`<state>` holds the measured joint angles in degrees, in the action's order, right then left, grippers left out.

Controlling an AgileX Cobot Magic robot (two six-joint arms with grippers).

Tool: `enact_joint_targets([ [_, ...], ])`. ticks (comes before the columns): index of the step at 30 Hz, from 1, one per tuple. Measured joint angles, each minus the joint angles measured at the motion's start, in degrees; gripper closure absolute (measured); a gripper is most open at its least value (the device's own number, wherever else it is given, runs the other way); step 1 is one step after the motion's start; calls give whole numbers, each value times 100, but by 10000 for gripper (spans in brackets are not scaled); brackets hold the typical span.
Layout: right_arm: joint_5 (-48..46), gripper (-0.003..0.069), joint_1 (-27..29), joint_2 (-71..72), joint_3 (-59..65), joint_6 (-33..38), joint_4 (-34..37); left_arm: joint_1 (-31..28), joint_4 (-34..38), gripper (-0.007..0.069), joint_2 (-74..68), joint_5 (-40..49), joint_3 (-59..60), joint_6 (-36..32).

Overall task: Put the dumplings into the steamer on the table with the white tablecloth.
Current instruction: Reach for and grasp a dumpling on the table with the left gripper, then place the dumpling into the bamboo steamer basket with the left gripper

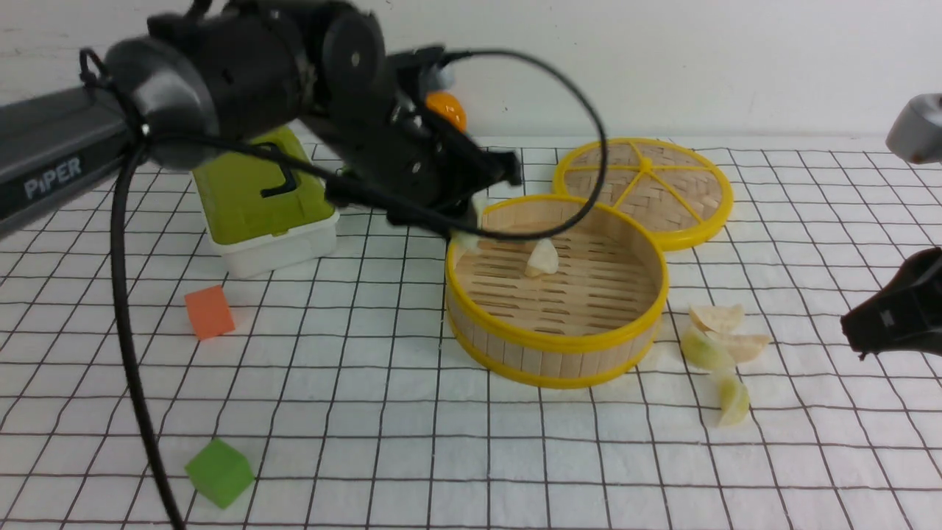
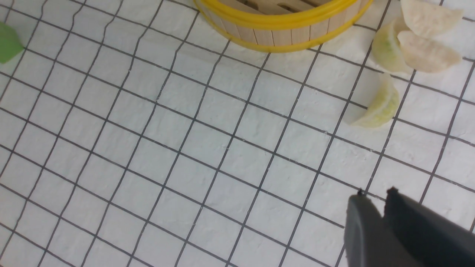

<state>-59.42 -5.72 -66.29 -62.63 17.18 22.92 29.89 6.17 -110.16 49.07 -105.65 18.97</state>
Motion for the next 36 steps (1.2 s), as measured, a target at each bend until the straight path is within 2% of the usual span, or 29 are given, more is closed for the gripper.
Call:
enact_joint_targets([
  [1,0,575,0,0,0,0,8,14,0,473,-27,0,-78,-17],
  [6,0,572,0,0,0,0,35,371,93,473,-1302,597,-2082,-199],
  [11,-11,572,0,0,0,0,35,453,122,473,-2466,665,-3133,-287],
  [15,-23,572,0,0,0,24,35,464,122,473,-3115,626,-3560,-287],
  [23,-23,572,0,0,0,84,35,472,116,464,-3585,278,-3614,-282],
  [25,-23,572,0,0,0,91,35,472,130,419,-3610,176,-3626,-282],
  [28,-23,572,0,0,0,91,28,472,140,304,-3616,184,-3632,-282],
  [29,-23,572,0,0,0,91,20,472,140,296,-3616,193,-3632,-282],
  [30,-23,572,0,0,0,91,-37,472,140,239,-3574,321,-3646,-282],
  [32,-23,567,0,0,0,91,-133,472,128,186,-3447,587,-3683,-288],
  [36,-28,554,0,0,0,91,-233,472,-185,149,-2858,1053,-3815,-453],
])
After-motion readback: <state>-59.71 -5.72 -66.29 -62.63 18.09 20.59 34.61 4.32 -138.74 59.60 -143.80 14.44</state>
